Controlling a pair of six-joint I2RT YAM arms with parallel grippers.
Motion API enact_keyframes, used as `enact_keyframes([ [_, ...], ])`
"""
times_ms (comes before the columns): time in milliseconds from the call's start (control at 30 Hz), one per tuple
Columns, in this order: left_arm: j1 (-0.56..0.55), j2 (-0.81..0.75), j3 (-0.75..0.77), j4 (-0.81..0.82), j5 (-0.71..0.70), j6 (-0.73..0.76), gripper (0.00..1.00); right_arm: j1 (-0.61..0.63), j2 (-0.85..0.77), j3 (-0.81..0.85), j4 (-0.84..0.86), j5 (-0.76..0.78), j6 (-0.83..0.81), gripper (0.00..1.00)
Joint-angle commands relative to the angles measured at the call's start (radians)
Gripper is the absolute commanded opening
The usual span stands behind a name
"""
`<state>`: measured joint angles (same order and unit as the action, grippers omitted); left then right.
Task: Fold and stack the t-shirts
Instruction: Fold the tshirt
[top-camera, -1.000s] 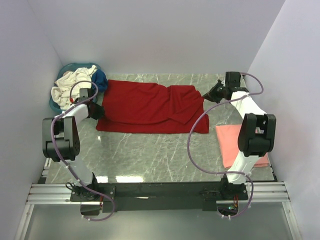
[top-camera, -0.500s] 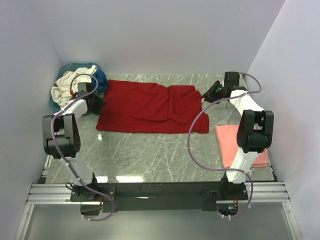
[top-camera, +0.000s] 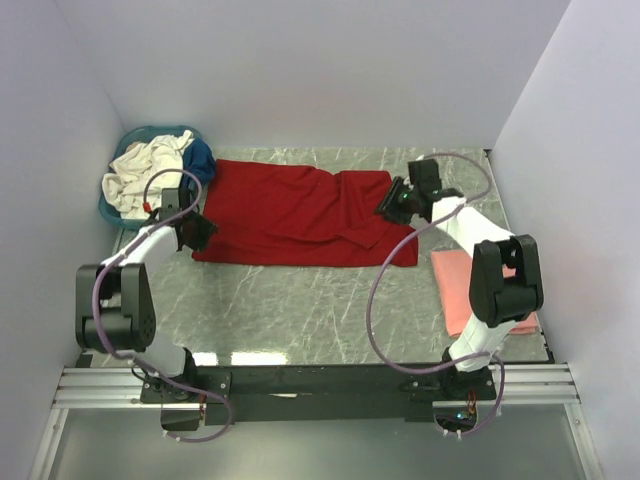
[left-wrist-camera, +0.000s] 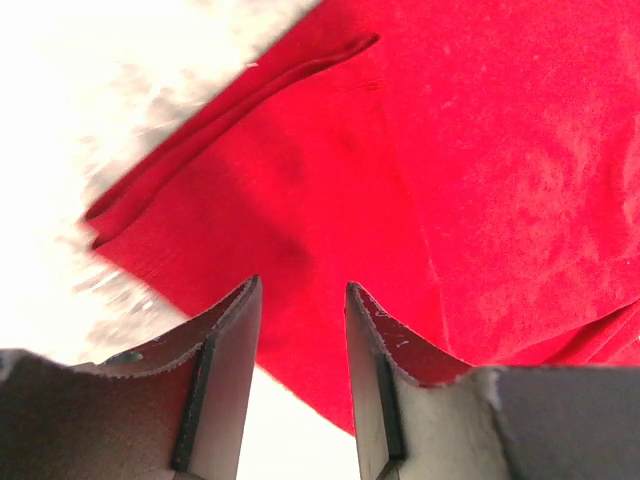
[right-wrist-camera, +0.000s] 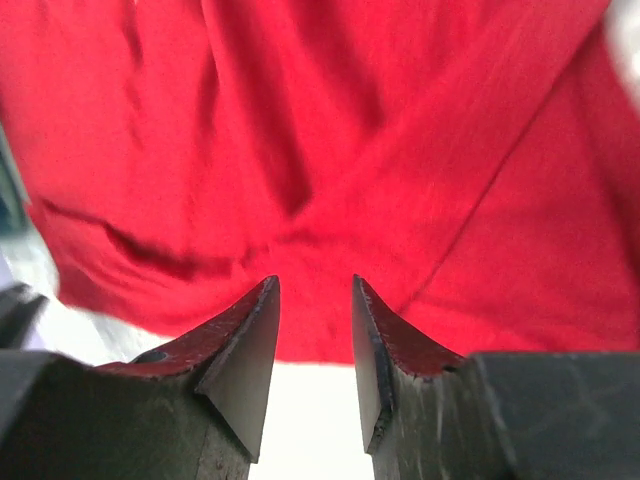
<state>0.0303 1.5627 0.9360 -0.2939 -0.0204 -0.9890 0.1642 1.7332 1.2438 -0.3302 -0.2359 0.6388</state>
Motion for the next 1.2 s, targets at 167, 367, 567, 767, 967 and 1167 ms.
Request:
enact_keyframes([
  [167,0.003,-0.116,-0.060,0.042,-0.064,-0.037,0.44,0.061,-0.054,-0.190,0.134,0.066,0.032,0.41],
  [367,0.003,-0.127,-0.078,0.048,-0.052,-0.030,0.43,0.064,-0.014,-0.222,0.186,0.040,0.042,0.42],
  [567,0.003,-0.139,-0.100,0.055,-0.050,-0.027,0.43,0.084,0.035,-0.189,0.191,0.035,0.047,0.44],
  [767,0.003,-0.182,-0.132,0.062,-0.049,-0.027,0.43,0.098,0.049,-0.225,0.221,0.040,0.056,0.48],
  [967,0.003,-0.214,-0.152,0.059,-0.046,-0.027,0.43,0.104,0.065,-0.228,0.247,0.027,0.073,0.47],
  [1167,0.003,-0.254,-0.172,0.053,-0.056,-0.019,0.43,0.107,0.062,-0.199,0.244,0.026,0.081,0.14],
])
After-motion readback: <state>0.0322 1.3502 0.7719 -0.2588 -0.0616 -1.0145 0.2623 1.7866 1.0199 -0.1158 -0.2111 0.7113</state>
